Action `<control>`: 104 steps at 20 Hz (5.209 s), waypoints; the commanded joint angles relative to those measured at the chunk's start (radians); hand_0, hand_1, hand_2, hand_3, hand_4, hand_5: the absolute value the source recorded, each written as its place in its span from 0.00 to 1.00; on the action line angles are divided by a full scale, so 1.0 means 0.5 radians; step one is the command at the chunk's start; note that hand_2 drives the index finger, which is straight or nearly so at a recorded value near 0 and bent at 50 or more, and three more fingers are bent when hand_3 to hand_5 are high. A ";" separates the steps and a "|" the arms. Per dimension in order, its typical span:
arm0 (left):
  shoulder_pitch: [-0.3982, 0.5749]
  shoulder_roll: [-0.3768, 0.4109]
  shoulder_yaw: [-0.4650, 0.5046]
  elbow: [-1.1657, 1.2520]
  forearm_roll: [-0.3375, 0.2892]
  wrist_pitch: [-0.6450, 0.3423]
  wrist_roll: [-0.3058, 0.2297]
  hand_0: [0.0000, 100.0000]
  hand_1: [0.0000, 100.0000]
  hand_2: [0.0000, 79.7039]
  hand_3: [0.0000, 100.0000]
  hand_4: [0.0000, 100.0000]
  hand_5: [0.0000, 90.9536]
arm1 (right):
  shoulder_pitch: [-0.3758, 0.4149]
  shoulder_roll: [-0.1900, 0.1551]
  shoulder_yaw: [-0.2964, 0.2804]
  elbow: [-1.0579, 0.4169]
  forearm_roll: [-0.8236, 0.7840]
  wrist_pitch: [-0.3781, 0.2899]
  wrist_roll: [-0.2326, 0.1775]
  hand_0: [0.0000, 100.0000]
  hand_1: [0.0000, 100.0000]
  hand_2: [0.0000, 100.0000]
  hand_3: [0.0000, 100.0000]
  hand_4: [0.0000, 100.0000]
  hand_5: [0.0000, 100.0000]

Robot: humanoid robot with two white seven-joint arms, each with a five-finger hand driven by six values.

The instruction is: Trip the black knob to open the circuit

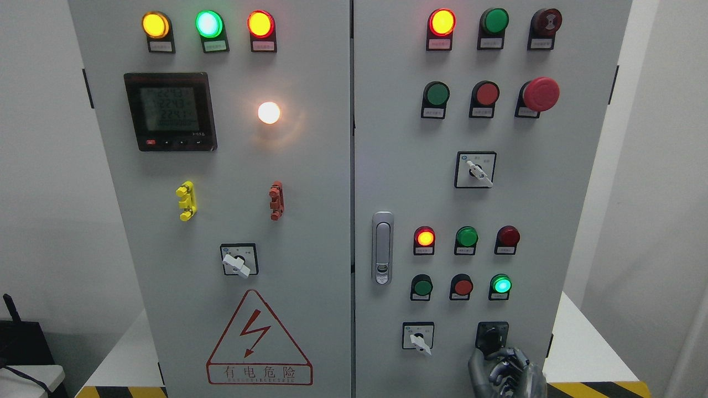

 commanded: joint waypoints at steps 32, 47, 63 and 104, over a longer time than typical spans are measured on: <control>-0.015 0.000 0.000 0.000 -0.064 0.001 0.001 0.12 0.39 0.00 0.00 0.00 0.00 | 0.010 -0.004 -0.029 0.001 0.040 -0.002 0.004 0.40 0.75 0.55 0.89 0.92 0.95; -0.015 0.000 0.000 0.000 -0.064 0.001 0.001 0.12 0.39 0.00 0.00 0.00 0.00 | 0.010 -0.007 -0.032 0.004 0.110 -0.002 0.001 0.40 0.76 0.53 0.89 0.91 0.95; -0.015 0.000 0.000 0.000 -0.064 0.001 0.001 0.12 0.39 0.00 0.00 0.00 0.00 | 0.013 -0.019 -0.035 0.001 0.114 -0.002 0.001 0.40 0.76 0.52 0.89 0.91 0.95; -0.015 -0.003 0.000 0.000 -0.064 0.001 0.001 0.12 0.39 0.00 0.00 0.00 0.00 | 0.046 -0.044 -0.063 -0.011 0.141 -0.027 0.004 0.44 0.80 0.47 0.86 0.89 0.94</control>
